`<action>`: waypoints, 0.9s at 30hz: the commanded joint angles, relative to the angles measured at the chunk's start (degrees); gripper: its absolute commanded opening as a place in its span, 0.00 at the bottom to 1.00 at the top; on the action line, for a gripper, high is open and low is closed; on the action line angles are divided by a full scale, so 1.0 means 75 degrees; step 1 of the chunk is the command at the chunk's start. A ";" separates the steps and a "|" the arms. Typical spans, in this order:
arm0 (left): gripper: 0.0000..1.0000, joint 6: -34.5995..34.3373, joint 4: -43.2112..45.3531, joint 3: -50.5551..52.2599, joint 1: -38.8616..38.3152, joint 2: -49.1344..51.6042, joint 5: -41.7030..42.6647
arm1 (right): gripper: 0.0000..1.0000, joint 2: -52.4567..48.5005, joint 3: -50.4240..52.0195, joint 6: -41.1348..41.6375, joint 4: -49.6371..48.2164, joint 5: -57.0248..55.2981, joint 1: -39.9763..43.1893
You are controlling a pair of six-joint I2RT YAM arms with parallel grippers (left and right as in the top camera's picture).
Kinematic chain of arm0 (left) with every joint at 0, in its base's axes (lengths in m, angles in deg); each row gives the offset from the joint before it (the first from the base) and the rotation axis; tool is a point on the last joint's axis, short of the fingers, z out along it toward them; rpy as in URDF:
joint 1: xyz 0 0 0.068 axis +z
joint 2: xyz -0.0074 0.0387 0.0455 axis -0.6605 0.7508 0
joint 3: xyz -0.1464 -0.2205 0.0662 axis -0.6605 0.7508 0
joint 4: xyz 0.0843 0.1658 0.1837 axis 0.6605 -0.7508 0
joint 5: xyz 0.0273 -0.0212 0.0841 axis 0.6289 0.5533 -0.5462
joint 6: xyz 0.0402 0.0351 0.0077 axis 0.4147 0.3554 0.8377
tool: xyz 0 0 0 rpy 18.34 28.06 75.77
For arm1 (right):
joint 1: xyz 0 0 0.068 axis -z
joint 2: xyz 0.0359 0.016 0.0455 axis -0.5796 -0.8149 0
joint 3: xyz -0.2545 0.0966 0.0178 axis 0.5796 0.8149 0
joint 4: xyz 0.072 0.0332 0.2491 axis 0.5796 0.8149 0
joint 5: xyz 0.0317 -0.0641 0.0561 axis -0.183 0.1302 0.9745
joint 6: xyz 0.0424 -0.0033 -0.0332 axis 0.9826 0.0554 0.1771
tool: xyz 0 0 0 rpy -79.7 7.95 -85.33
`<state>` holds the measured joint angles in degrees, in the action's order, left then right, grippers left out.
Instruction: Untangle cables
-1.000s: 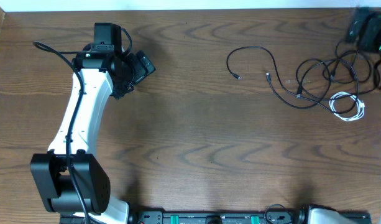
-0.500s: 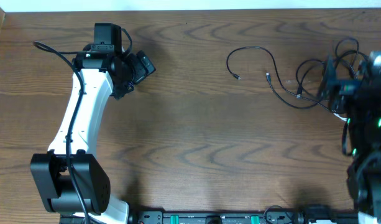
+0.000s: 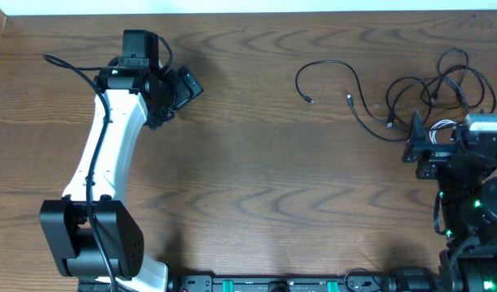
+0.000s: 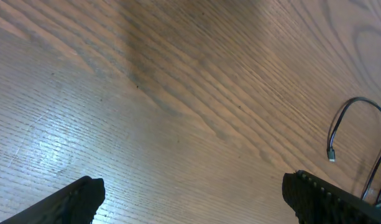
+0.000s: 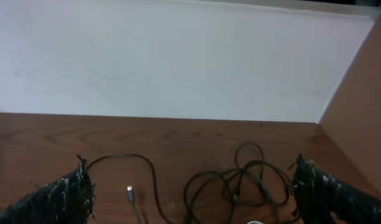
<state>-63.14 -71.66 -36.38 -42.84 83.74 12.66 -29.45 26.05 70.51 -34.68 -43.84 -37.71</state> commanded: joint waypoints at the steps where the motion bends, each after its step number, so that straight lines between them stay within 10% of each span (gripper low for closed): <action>1: 0.98 0.0020 -0.0026 0.0003 0.0020 0.0000 -0.0026 | 0.99 0.0554 0.0245 0.0105 -0.0012 0.0070 -0.0146; 27: 0.98 0.0020 -0.0026 0.0003 0.0020 0.0000 -0.0026 | 0.99 0.3751 0.1830 0.0353 -0.0111 0.0064 -0.0137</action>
<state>-63.14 -71.66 -36.38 -42.84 83.74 12.63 -2.33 38.31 72.19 -35.03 -43.69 -38.45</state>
